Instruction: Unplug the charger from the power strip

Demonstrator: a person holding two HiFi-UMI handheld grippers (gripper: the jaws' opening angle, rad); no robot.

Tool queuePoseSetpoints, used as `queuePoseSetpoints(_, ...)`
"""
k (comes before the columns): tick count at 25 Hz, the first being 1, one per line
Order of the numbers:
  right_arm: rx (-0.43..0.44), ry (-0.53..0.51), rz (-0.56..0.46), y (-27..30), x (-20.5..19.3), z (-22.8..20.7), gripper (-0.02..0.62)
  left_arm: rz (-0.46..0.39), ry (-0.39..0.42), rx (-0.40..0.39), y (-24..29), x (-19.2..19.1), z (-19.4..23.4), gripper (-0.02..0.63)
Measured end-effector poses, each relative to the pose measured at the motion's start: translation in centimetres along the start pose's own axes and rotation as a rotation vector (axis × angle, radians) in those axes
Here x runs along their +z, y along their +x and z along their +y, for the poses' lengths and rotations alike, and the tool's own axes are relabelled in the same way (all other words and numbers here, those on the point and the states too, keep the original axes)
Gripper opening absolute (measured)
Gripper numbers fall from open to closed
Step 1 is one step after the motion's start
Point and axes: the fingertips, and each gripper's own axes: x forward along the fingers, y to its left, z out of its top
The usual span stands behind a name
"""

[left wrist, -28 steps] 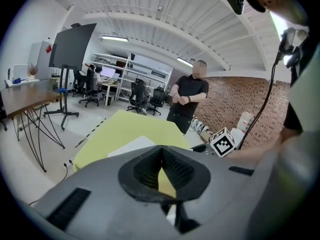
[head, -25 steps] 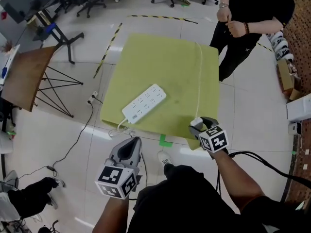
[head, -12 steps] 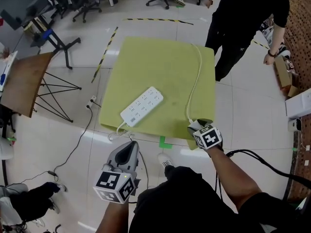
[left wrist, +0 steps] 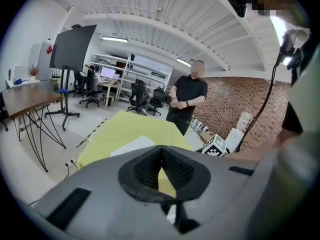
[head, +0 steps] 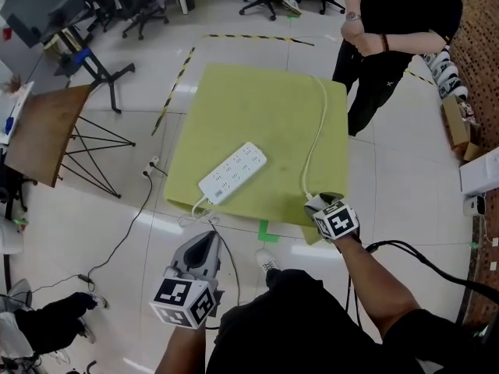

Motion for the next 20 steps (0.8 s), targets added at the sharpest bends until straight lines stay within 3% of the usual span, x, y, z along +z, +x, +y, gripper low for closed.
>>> queuePoseSetpoints(4,-0.027,0.018,-0.048,-2.2,1.0,0.1,0.259,-0.017,0.008,-0.004,-1.3,0.4,-0.2,0.006)
queuePoseSetpoints(7,-0.029,0.05,-0.143,-5.5,2.4,1.7,0.252,-0.038,0.019,-0.01,-2.9,0.5,-0.5,0.006)
queuePoseSetpoints(9,-0.014,0.085,-0.235,-8.6,3.4,3.4,0.169,-0.06,0.025,-0.017,-4.3,0.6,-1.0,0.006)
queuePoseSetpoints(11,-0.008,0.118,-0.331,-12.0,3.8,5.6,0.01,-0.086,0.034,-0.027,-6.1,0.6,-1.6,0.006)
queuePoseSetpoints(20,0.16,0.131,-0.713,-29.2,1.1,20.0,0.002,-0.199,0.088,-0.107,-14.1,-1.5,-7.0,0.006)
